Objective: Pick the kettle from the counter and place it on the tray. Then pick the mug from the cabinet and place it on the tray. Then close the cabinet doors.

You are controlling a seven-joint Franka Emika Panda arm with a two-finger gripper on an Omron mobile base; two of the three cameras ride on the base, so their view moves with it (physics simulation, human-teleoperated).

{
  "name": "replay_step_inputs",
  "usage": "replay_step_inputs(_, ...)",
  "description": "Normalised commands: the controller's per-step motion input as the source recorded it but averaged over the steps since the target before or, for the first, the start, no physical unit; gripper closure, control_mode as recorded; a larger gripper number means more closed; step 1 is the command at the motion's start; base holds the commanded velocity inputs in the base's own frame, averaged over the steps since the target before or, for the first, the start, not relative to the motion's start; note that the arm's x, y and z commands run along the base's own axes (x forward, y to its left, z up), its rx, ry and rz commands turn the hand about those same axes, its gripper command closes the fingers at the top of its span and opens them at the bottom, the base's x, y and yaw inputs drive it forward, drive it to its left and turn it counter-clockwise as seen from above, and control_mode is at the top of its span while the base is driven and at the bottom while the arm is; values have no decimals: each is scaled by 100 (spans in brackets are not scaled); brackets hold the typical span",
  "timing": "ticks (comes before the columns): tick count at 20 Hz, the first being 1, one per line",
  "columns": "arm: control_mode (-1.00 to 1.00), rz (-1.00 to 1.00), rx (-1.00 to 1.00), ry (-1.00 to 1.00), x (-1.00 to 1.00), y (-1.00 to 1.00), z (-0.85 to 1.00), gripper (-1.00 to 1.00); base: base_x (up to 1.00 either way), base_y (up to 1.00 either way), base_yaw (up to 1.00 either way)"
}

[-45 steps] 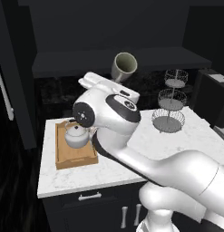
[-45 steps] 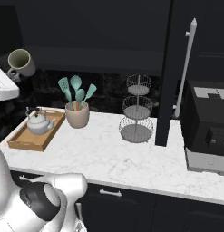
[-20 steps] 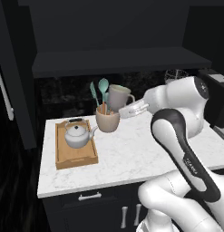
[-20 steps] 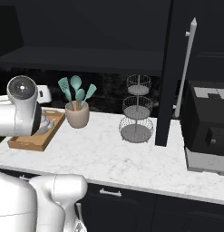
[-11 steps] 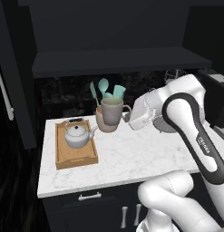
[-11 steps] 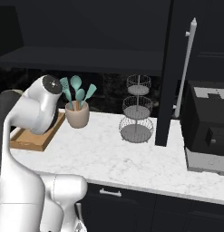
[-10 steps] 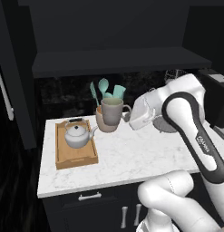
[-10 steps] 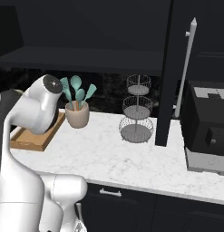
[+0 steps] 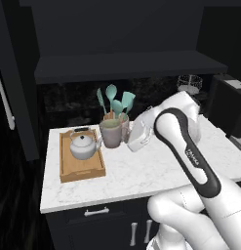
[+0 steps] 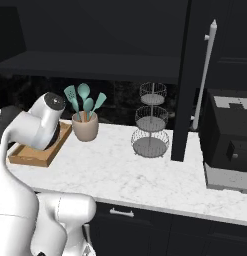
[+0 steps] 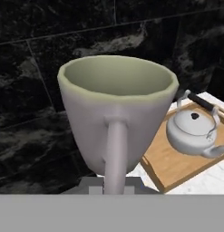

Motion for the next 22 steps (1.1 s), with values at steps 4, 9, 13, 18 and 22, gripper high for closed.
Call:
replay_step_inputs(4, -100, 2, 0, 0, 38, 41, -88, 100, 0, 0, 0)
replay_step_inputs(9, -100, 8, 0, 0, 65, 18, -66, 100, 0, 0, 0)
replay_step_inputs(13, -100, 11, 0, 0, 74, 16, -54, 100, 0, 0, 0)
replay_step_inputs(18, -100, 11, 0, 0, 70, 19, -39, 100, 0, 0, 0)
replay_step_inputs(22, -100, 11, 0, 0, 62, 31, -26, 100, 0, 0, 0)
